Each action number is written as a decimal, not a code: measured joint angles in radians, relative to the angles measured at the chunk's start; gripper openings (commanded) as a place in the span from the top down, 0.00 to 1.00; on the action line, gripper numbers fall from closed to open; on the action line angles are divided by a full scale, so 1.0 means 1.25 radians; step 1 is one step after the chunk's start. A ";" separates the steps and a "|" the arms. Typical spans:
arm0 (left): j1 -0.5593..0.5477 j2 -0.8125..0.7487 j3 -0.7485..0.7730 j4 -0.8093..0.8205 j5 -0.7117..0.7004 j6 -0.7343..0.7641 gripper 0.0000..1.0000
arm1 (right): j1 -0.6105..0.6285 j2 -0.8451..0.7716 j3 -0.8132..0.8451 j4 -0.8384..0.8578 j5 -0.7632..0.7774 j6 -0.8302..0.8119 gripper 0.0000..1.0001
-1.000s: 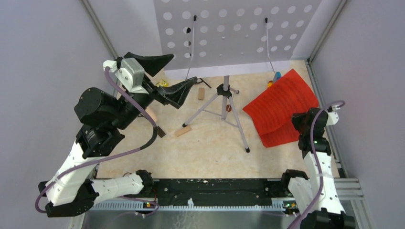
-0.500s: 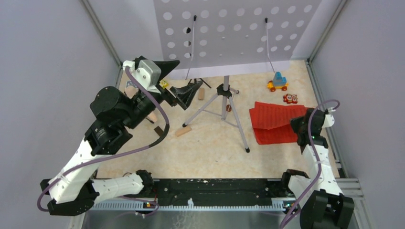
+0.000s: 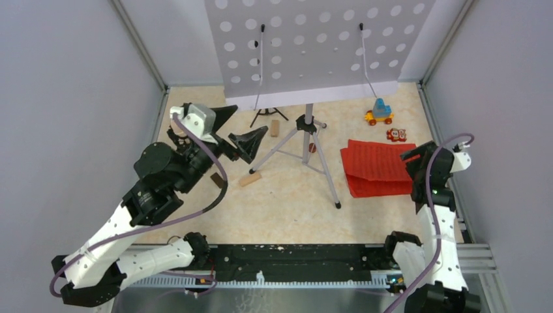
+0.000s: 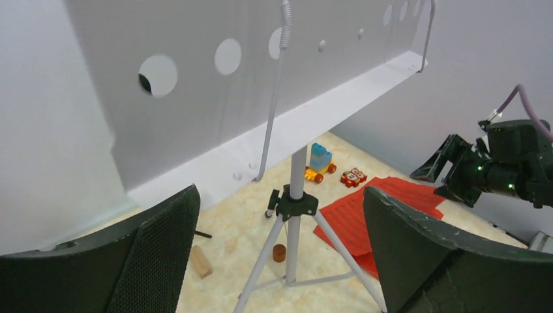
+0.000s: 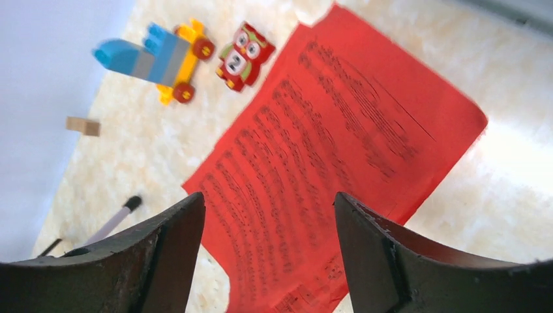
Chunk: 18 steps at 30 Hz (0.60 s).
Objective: Pack up the instrument practice props
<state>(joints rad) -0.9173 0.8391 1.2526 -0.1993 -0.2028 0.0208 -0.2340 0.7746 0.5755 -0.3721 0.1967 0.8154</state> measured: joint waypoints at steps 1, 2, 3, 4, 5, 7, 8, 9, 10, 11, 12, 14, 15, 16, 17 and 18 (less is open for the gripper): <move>0.000 -0.016 -0.020 0.019 -0.001 -0.009 0.02 | 0.000 -0.022 0.014 -0.017 0.011 -0.010 0.28; 0.000 -0.033 -0.042 0.033 -0.002 -0.020 0.02 | 0.000 -0.039 0.024 -0.026 0.017 -0.018 0.29; 0.000 -0.049 -0.064 0.048 -0.004 -0.029 0.02 | 0.000 -0.063 0.034 -0.031 0.020 -0.028 0.29; 0.000 -0.068 -0.091 0.068 -0.007 -0.042 0.02 | 0.000 -0.086 0.038 -0.031 0.021 -0.038 0.30; 0.000 -0.081 -0.116 0.075 -0.010 -0.051 0.02 | 0.000 -0.113 0.038 -0.026 0.019 -0.047 0.32; 0.000 -0.092 -0.171 0.087 -0.016 -0.069 0.02 | 0.000 -0.156 0.038 -0.025 0.005 -0.065 0.34; 0.000 -0.091 -0.197 0.092 -0.017 -0.078 0.02 | -0.001 -0.175 0.038 -0.018 -0.015 -0.074 0.36; 0.000 -0.085 -0.224 0.095 -0.018 -0.085 0.02 | -0.001 -0.186 0.038 -0.008 -0.035 -0.084 0.37; 0.000 -0.080 -0.251 0.100 -0.018 -0.094 0.02 | -0.002 -0.189 0.039 0.004 -0.070 -0.095 0.37; 0.000 -0.072 -0.273 0.104 -0.018 -0.103 0.02 | -0.003 -0.184 0.039 0.017 -0.111 -0.105 0.38; 0.000 -0.063 -0.291 0.112 -0.018 -0.110 0.02 | -0.003 -0.176 0.039 0.025 -0.149 -0.110 0.38; 0.000 -0.050 -0.331 0.140 -0.019 -0.124 0.02 | -0.003 -0.146 0.040 0.061 -0.263 -0.115 0.38; 0.000 -0.044 -0.350 0.157 -0.021 -0.129 0.01 | -0.002 -0.126 0.040 0.089 -0.328 -0.114 0.39; 0.000 -0.037 -0.363 0.174 -0.023 -0.135 0.02 | 0.006 -0.113 0.040 0.109 -0.371 -0.113 0.39; 0.000 -0.024 -0.372 0.194 -0.028 -0.140 0.02 | 0.022 -0.096 0.041 0.129 -0.402 -0.114 0.39; 0.000 -0.007 -0.374 0.214 -0.036 -0.145 0.02 | 0.057 -0.078 0.046 0.138 -0.414 -0.121 0.39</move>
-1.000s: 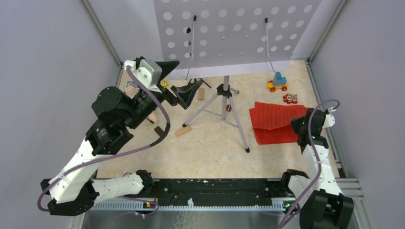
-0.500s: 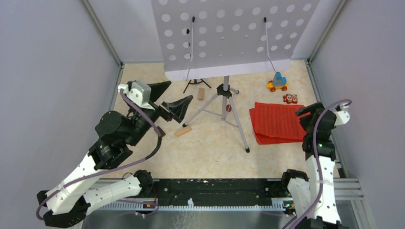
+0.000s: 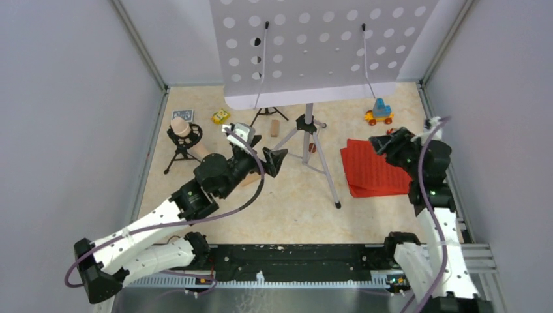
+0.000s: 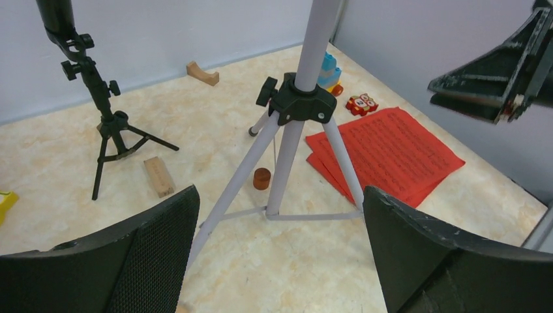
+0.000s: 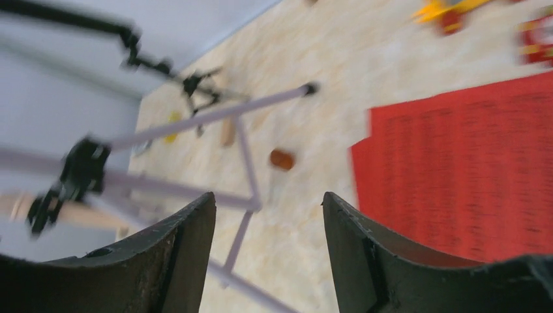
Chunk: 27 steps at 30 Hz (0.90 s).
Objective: Pack up the instrument practice props
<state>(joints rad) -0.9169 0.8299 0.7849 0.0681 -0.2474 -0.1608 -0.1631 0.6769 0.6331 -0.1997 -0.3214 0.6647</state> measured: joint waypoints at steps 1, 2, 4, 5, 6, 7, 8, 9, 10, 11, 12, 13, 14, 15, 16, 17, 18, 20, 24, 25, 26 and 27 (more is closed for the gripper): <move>0.000 0.017 0.000 0.018 -0.006 -0.005 0.02 | 0.060 0.021 0.009 0.005 -0.004 -0.015 0.39; 0.000 0.038 0.001 0.039 -0.012 -0.012 0.01 | 0.116 0.034 0.015 0.007 0.001 -0.029 0.39; 0.000 0.075 0.007 0.059 -0.013 -0.018 0.01 | 0.267 0.061 0.028 0.020 0.035 -0.067 0.38; 0.000 0.099 0.014 0.065 -0.010 -0.021 0.01 | 0.334 0.071 0.029 0.035 0.052 -0.084 0.39; 0.001 0.118 0.020 0.068 -0.010 -0.025 0.01 | 0.389 0.078 0.027 0.053 0.061 -0.098 0.39; 0.004 0.136 0.028 0.066 -0.012 -0.032 0.01 | 0.419 0.080 0.021 0.072 0.068 -0.106 0.40; 0.010 0.156 0.039 0.061 -0.012 -0.046 0.02 | 0.439 0.080 0.006 0.111 0.078 -0.113 0.42; 0.022 0.174 0.051 0.051 -0.009 -0.063 0.04 | 0.450 0.078 -0.013 0.148 0.089 -0.119 0.43; 0.036 0.187 0.059 0.042 -0.005 -0.077 0.06 | 0.455 0.078 -0.032 0.179 0.100 -0.125 0.44; 0.062 0.204 0.067 0.030 0.005 -0.099 0.07 | 0.459 0.081 -0.048 0.199 0.112 -0.129 0.45; 0.088 0.219 0.070 0.023 0.010 -0.119 0.08 | 0.459 0.083 -0.063 0.218 0.123 -0.135 0.45; 0.110 0.230 0.069 0.017 0.022 -0.135 0.08 | 0.460 0.086 -0.077 0.237 0.134 -0.141 0.46; 0.135 0.245 0.065 0.014 0.035 -0.153 0.08 | 0.460 0.089 -0.088 0.251 0.139 -0.148 0.46; 0.152 0.254 0.059 0.013 0.042 -0.166 0.09 | 0.461 0.091 -0.095 0.263 0.141 -0.156 0.47; 0.164 0.263 0.050 0.013 0.049 -0.176 0.09 | 0.462 0.092 -0.099 0.273 0.143 -0.163 0.47; 0.168 0.270 0.042 0.012 0.056 -0.185 0.10 | 0.464 0.094 -0.099 0.282 0.146 -0.170 0.49; 0.169 0.277 0.034 0.012 0.063 -0.191 0.11 | 0.466 0.096 -0.099 0.290 0.150 -0.176 0.50; 0.168 0.288 0.023 0.005 0.076 -0.200 0.12 | 0.475 0.104 -0.099 0.304 0.175 -0.186 0.52; 0.167 0.291 0.016 -0.027 0.103 -0.208 0.14 | 0.496 0.136 -0.099 0.301 0.255 -0.206 0.54; 0.167 0.291 0.013 -0.027 0.107 -0.209 0.14 | 0.504 0.143 -0.099 0.299 0.269 -0.211 0.54; 0.167 0.291 0.003 -0.026 0.113 -0.210 0.14 | 0.519 0.152 -0.099 0.298 0.294 -0.221 0.54; 0.167 0.290 -0.005 -0.025 0.117 -0.210 0.14 | 0.533 0.159 -0.099 0.298 0.309 -0.229 0.54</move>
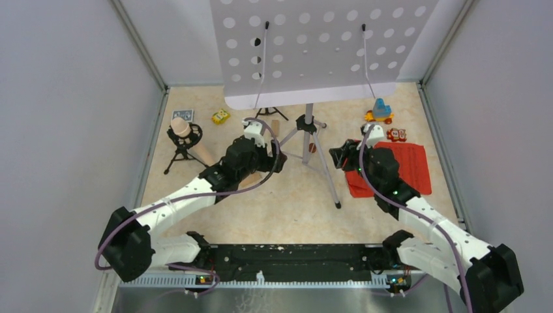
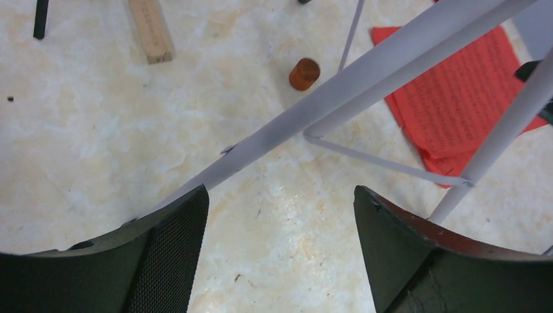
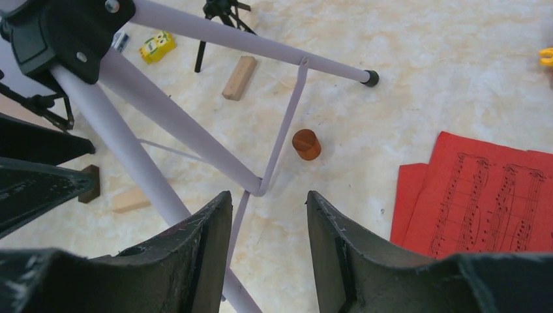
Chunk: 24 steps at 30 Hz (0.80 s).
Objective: Pack up the instrument practice props
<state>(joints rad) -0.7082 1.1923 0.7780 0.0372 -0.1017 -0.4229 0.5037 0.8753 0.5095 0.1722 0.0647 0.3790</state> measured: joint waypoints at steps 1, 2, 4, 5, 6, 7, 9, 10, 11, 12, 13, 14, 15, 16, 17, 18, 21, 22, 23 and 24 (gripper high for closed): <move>0.000 0.000 -0.011 0.001 0.000 0.000 0.15 | 0.012 0.005 0.000 0.002 0.009 -0.007 0.54; 0.000 0.000 -0.025 0.001 -0.005 -0.001 0.16 | 0.026 0.010 0.000 0.007 0.017 -0.016 0.54; 0.000 0.002 -0.042 0.000 -0.021 -0.002 0.17 | 0.045 0.021 -0.003 0.027 0.018 -0.030 0.54; 0.000 0.005 -0.044 -0.002 -0.034 -0.002 0.17 | 0.052 0.026 -0.006 0.038 0.014 -0.037 0.54; 0.000 0.012 -0.044 0.002 -0.045 -0.002 0.17 | 0.055 0.031 -0.010 0.049 0.009 -0.044 0.54; 0.000 0.021 -0.042 0.008 -0.059 -0.001 0.17 | 0.063 0.037 -0.013 0.058 0.001 -0.052 0.54; 0.002 0.045 -0.030 0.012 -0.074 0.006 0.17 | 0.070 0.046 -0.016 0.069 0.000 -0.070 0.54; 0.003 0.059 -0.020 0.013 -0.078 0.009 0.17 | 0.073 0.051 -0.017 0.074 0.002 -0.081 0.54; 0.005 0.077 -0.006 0.014 -0.079 0.017 0.17 | 0.077 0.053 -0.017 0.078 0.005 -0.090 0.54; 0.006 0.095 0.008 0.018 -0.079 0.024 0.18 | 0.082 0.055 -0.017 0.081 0.012 -0.101 0.54; 0.006 0.113 0.023 0.021 -0.078 0.031 0.19 | 0.089 0.056 -0.018 0.085 0.020 -0.109 0.54; 0.007 0.129 0.036 0.026 -0.078 0.036 0.21 | 0.095 0.056 -0.020 0.089 0.028 -0.116 0.54; 0.008 0.144 0.049 0.032 -0.076 0.042 0.22 | 0.101 0.056 -0.020 0.092 0.037 -0.122 0.54; 0.009 0.157 0.058 0.039 -0.073 0.047 0.23 | 0.108 0.056 -0.020 0.094 0.045 -0.126 0.54; 0.010 0.167 0.063 0.047 -0.068 0.050 0.24 | 0.117 0.056 -0.021 0.096 0.051 -0.129 0.54; 0.010 0.176 0.067 0.054 -0.059 0.054 0.25 | 0.127 0.056 -0.022 0.099 0.055 -0.129 0.54; 0.011 0.195 0.070 0.060 -0.049 0.067 0.26 | 0.177 0.054 -0.025 0.101 0.063 -0.134 0.54; 0.011 0.197 0.070 0.060 -0.045 0.076 0.27 | 0.198 0.054 -0.025 0.100 0.076 -0.141 0.54; 0.011 0.197 0.071 0.059 -0.045 0.084 0.27 | 0.216 0.052 -0.025 0.096 0.093 -0.148 0.54; 0.011 0.199 0.074 0.057 -0.045 0.092 0.28 | 0.228 0.050 -0.025 0.092 0.099 -0.150 0.54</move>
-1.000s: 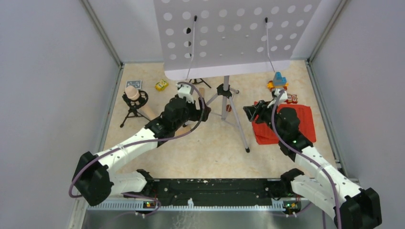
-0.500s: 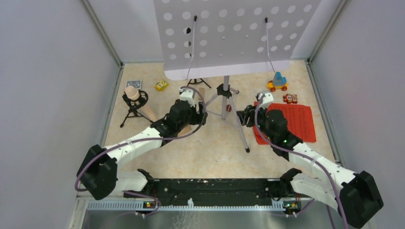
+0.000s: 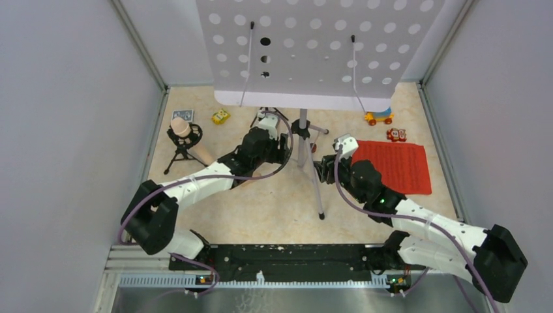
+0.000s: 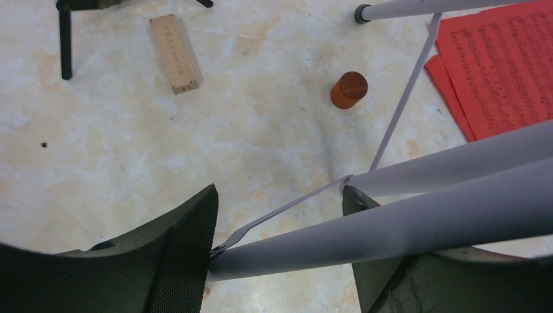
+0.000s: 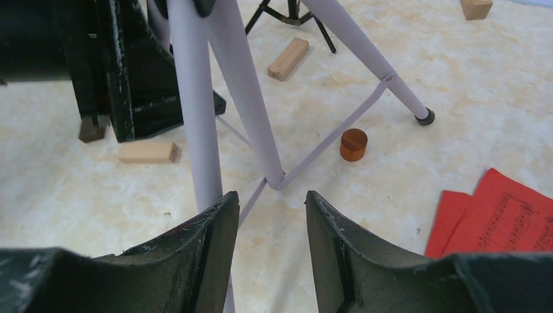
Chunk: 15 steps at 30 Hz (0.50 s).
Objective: Pack up the instrument practice props
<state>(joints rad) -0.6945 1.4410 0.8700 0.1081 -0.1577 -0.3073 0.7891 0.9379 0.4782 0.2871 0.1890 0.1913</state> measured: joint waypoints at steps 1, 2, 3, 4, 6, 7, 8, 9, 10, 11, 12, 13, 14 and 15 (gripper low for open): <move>0.000 0.003 0.004 -0.003 0.004 0.012 0.29 | 0.021 0.000 0.000 -0.006 0.019 -0.006 0.54; 0.000 0.006 0.008 -0.007 0.003 0.025 0.29 | 0.036 -0.001 0.000 -0.010 0.035 -0.012 0.54; 0.001 0.011 0.013 -0.009 0.004 0.038 0.29 | 0.052 -0.001 0.000 -0.017 0.053 -0.017 0.54; 0.003 0.016 0.018 -0.012 0.004 0.052 0.29 | 0.067 -0.001 0.000 -0.025 0.067 -0.021 0.54; 0.008 0.026 0.028 -0.014 0.005 0.075 0.27 | 0.097 -0.001 0.000 -0.043 0.096 -0.025 0.54; 0.011 0.031 0.033 -0.013 0.005 0.090 0.26 | 0.115 -0.001 0.000 -0.050 0.111 -0.026 0.54; 0.016 0.037 0.038 -0.010 0.006 0.103 0.24 | 0.135 -0.001 0.000 -0.057 0.123 -0.027 0.54; 0.020 0.043 0.044 -0.008 0.006 0.108 0.22 | 0.154 -0.001 0.000 -0.059 0.115 -0.019 0.54; 0.023 0.056 0.057 -0.006 0.014 0.104 0.20 | 0.179 0.003 0.002 -0.056 0.104 -0.017 0.54; 0.022 0.071 0.071 -0.002 0.019 0.101 0.18 | 0.212 0.010 0.005 -0.054 0.088 -0.011 0.54; 0.020 0.085 0.085 0.001 0.027 0.099 0.17 | 0.241 0.020 0.009 -0.051 0.077 -0.008 0.54; 0.019 0.095 0.095 0.005 0.034 0.099 0.17 | 0.261 0.031 0.013 -0.048 0.070 -0.005 0.54; 0.017 0.107 0.107 0.010 0.041 0.099 0.17 | 0.279 0.045 0.016 -0.039 0.067 -0.003 0.54; 0.016 0.114 0.117 0.012 0.048 0.099 0.17 | 0.290 0.061 0.021 -0.033 0.067 0.000 0.54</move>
<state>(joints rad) -0.6739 1.5837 1.0161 0.1234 -0.0975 -0.1833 1.1519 1.0145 0.5049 0.2462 0.2722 0.1917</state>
